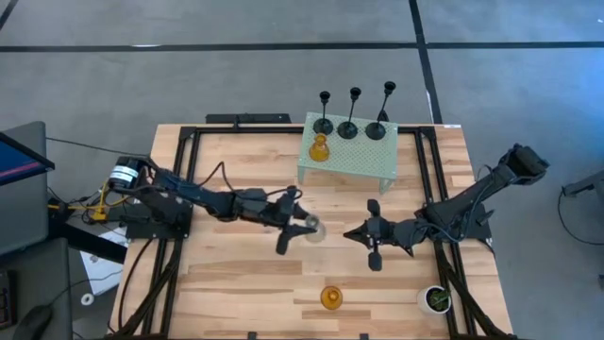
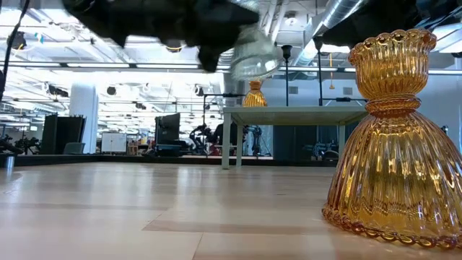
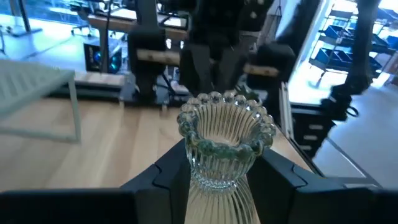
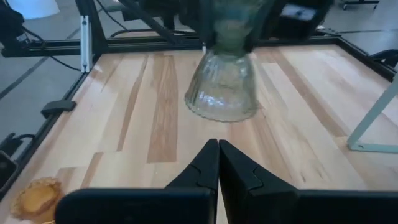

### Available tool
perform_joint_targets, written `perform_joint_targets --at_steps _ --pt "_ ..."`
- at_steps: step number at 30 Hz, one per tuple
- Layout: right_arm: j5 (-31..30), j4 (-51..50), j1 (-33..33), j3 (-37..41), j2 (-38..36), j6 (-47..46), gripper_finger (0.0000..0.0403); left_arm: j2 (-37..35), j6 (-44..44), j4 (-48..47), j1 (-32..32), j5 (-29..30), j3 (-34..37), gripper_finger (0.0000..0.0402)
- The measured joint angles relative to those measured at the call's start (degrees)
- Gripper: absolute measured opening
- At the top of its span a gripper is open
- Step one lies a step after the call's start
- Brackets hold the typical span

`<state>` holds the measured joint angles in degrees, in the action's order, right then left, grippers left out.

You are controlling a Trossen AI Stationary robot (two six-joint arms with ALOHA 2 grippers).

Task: Pick & Place candle stick holders
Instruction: Put the green glass candle holder on the shelf

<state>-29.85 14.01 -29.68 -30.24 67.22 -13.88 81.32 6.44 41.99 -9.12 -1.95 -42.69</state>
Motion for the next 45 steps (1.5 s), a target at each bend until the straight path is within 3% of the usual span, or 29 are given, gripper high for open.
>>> perform_joint_targets --at_steps 9,15,22,30,37,45 --pt "-0.3 -9.2 -1.2 0.0 -6.2 -7.7 0.0 3.4 -3.0 -8.9 1.6 7.9 -10.5 0.0128" --pt "-5.7 -8.9 -1.5 0.0 -7.0 -7.8 0.0 4.9 -10.5 -9.2 2.7 7.5 -14.8 0.0127" --pt "-8.0 -8.9 -1.4 0.0 -7.0 -7.8 0.0 4.8 -10.6 -9.8 4.5 7.9 -15.9 0.0127" --pt "-7.9 -8.7 -1.3 0.0 -4.2 -9.6 0.0 4.4 -11.0 -9.8 4.4 0.7 -15.9 0.0127" --pt "-8.0 -5.1 -0.5 0.0 -3.3 -9.6 0.0 4.3 -11.1 -14.4 4.4 0.0 -15.8 0.0127" --pt "-5.2 -11.4 -1.1 -5.3 -4.2 2.1 0.0 4.3 -10.5 -23.5 3.9 -3.1 -15.7 0.0127"
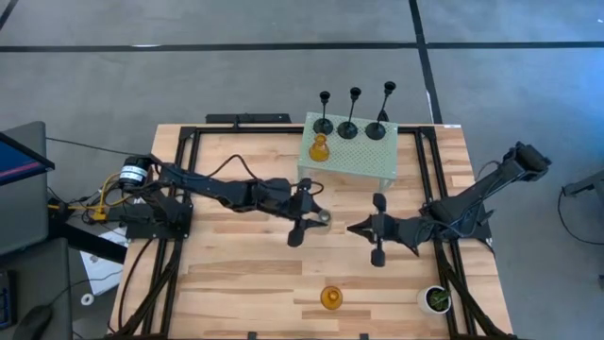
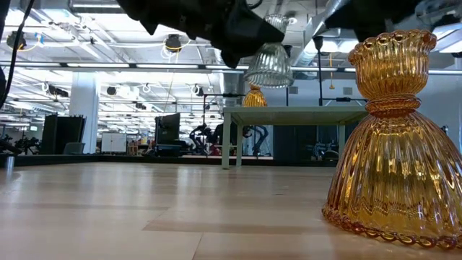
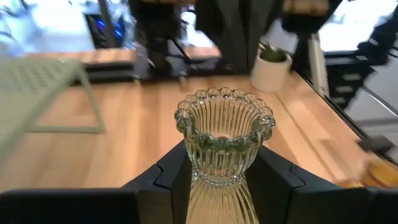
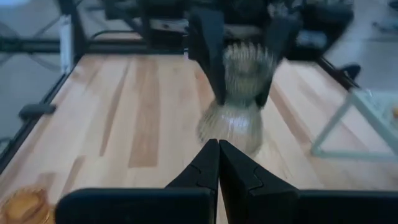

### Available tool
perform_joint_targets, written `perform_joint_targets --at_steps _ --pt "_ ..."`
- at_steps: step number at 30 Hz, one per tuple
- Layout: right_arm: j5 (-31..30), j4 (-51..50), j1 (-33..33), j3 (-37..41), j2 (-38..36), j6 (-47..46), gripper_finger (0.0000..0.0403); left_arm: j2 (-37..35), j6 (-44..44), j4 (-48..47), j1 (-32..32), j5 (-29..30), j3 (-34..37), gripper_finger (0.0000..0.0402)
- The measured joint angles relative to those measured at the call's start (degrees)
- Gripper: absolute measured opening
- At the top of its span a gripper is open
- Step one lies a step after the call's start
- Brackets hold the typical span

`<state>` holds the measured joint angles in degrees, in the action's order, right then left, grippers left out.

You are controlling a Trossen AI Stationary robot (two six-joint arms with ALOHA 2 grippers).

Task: Pick & Place candle stick holders
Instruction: Put the green glass candle holder on the shelf

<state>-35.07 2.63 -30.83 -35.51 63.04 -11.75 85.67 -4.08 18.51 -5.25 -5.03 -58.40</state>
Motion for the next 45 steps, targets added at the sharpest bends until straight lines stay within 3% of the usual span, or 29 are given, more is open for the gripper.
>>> perform_joint_targets --at_steps 5,14,28,33,38,45 --pt "2.0 -7.7 0.6 -6.0 1.2 7.1 0.0 0.0 0.5 -2.7 -0.9 -4.1 0.0 0.0127" --pt "5.2 -10.7 1.9 -12.0 7.2 18.0 0.0007 0.0 3.7 -6.9 -2.7 -4.5 0.1 0.0127" --pt "5.2 -11.6 3.8 -22.3 22.6 22.8 0.0136 0.0 10.4 -10.8 -2.7 -4.5 0.1 0.0127" --pt "5.2 -11.5 4.7 -23.1 25.6 22.8 0.0158 0.0 11.2 -11.1 -2.7 -4.3 0.1 0.0127" --pt "5.0 -11.0 5.1 -23.1 26.3 22.8 0.0136 0.1 12.1 -11.2 -2.7 -4.3 0.2 0.0127" --pt "5.0 -11.0 5.6 -23.1 25.7 22.9 0.0024 0.1 12.0 -11.2 -2.7 -4.5 0.2 0.0127"
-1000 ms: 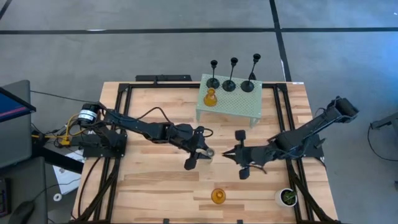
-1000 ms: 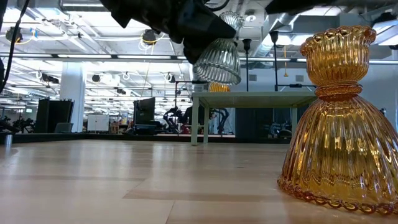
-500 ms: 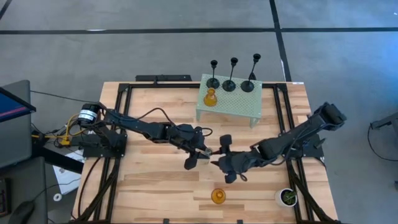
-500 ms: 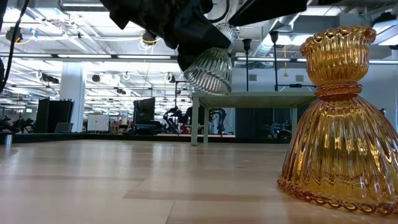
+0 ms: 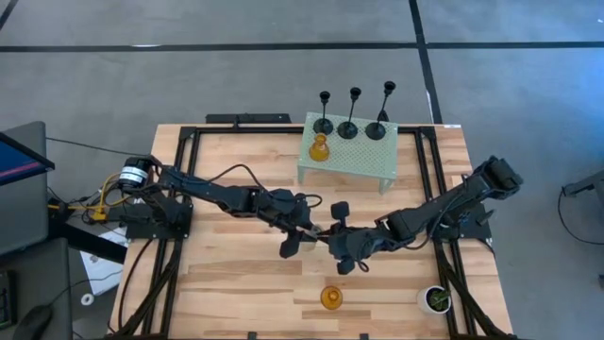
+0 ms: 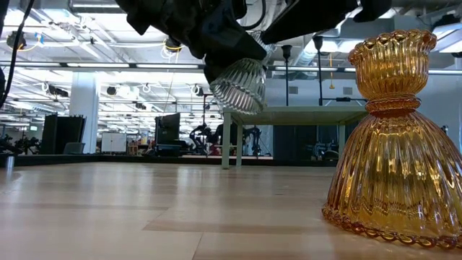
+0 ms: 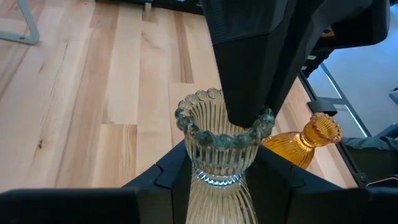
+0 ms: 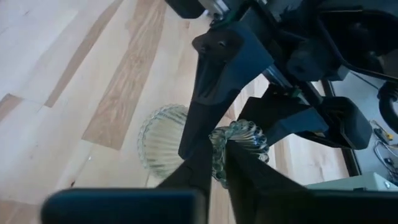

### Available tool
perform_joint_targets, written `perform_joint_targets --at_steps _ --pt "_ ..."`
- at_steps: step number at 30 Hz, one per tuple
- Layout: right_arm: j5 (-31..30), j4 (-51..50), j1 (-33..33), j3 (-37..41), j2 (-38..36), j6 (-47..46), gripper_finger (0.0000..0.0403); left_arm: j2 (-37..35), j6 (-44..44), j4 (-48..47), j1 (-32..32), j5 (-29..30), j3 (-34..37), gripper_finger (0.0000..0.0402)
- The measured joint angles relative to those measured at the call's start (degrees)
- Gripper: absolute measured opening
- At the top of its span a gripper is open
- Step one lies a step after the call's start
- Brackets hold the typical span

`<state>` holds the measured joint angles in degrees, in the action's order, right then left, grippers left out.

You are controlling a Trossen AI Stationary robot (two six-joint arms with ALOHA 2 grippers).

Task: Pick & Place candle stick holders
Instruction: Put the green glass candle holder on the shelf

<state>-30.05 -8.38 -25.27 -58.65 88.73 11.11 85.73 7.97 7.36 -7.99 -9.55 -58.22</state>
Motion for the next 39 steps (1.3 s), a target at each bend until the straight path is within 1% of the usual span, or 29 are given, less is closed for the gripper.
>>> perform_joint_targets --at_steps 2,5,9,16,21,29,34,37,39 --pt "0.0 0.0 0.0 0.0 0.0 0.0 0.0012 0.0 0.0 0.0 0.0 -0.2 0.0 0.0127" --pt "0.0 0.1 0.0 0.0 0.1 -0.5 0.002 0.0 0.0 0.1 0.0 -0.1 0.0 0.0127" --pt "-0.2 -0.2 0.0 0.0 0.0 -0.5 0.0007 0.0 0.0 0.1 0.0 -0.1 0.0 0.0134" --pt "0.0 -0.9 0.0 0.2 -1.4 -1.3 0.0005 -0.1 -0.6 1.2 0.0 0.2 -0.1 0.0166" --pt "0.1 -2.2 0.0 0.2 -1.8 -2.2 0.0003 -0.1 -1.9 1.2 0.1 2.0 -0.2 0.0188" --pt "-0.1 -3.9 0.0 0.2 -1.8 -4.2 0.0001 -0.3 -3.2 0.8 0.3 2.5 -0.2 0.0237" --pt "-0.3 -7.5 0.0 0.2 -1.8 -7.2 0.0001 -3.7 -6.8 0.4 0.4 2.5 -0.1 0.0259" --pt "-0.3 -10.2 0.0 0.2 -1.8 -9.2 0.0001 -7.5 -8.1 -0.3 0.4 2.5 -0.1 0.0266" --pt "-0.4 -12.7 0.0 -0.3 -1.9 -10.0 0.0001 -10.3 -8.2 -2.6 0.4 2.5 -0.1 0.0266"
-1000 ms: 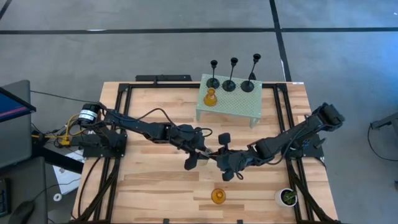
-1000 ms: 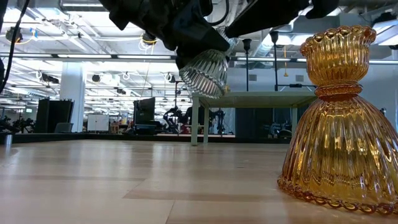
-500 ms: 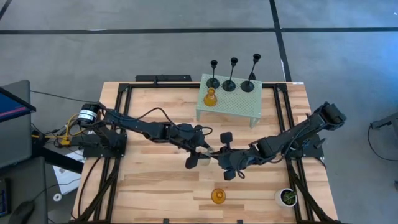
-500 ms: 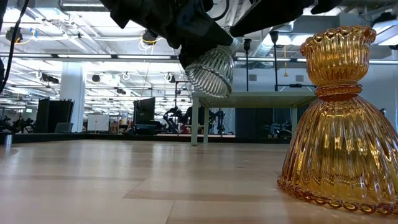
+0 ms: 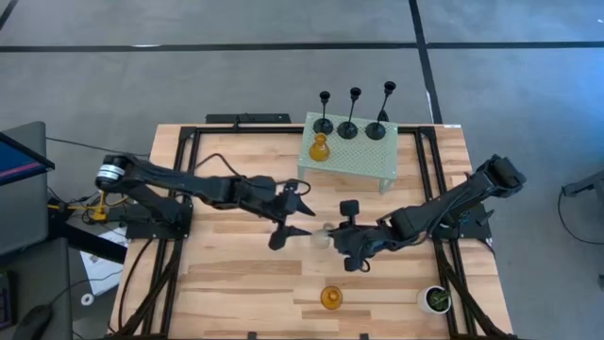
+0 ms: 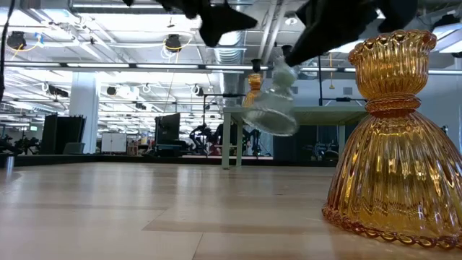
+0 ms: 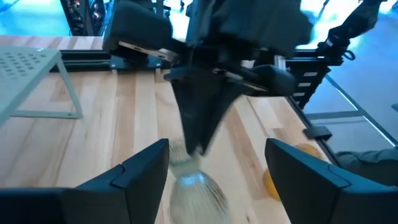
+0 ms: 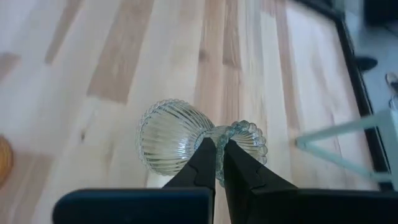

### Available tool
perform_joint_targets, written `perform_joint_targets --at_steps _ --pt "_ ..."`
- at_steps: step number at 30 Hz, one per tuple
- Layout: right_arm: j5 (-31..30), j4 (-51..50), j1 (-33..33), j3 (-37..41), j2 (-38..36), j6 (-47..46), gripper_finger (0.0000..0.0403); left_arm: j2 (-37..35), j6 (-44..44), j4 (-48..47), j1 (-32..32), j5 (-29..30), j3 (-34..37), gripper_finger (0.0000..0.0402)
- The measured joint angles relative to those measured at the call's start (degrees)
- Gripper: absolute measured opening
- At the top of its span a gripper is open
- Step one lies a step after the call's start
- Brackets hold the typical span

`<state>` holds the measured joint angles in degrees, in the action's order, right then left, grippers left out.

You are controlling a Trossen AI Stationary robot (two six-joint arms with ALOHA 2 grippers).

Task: Pick & Place candle stick holders
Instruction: Put the green glass candle holder on the shelf

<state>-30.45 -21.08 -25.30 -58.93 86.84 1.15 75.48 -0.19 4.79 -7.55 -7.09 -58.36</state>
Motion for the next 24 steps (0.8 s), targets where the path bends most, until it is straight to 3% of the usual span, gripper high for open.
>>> perform_joint_targets --at_steps 6,15,24 --pt "-4.3 -17.5 0.7 -8.8 -0.7 -4.7 0.0 -5.3 1.3 -8.6 0.0 0.5 0.2 0.0255" --pt "-8.7 -38.4 7.8 -23.9 -0.7 -1.7 0.0 -6.9 4.0 -8.4 -0.1 0.9 7.8 0.0229" --pt "-8.6 -40.1 20.4 -28.7 -0.7 8.0 0.0 -6.9 5.6 -6.9 -0.3 0.9 10.5 0.0203"
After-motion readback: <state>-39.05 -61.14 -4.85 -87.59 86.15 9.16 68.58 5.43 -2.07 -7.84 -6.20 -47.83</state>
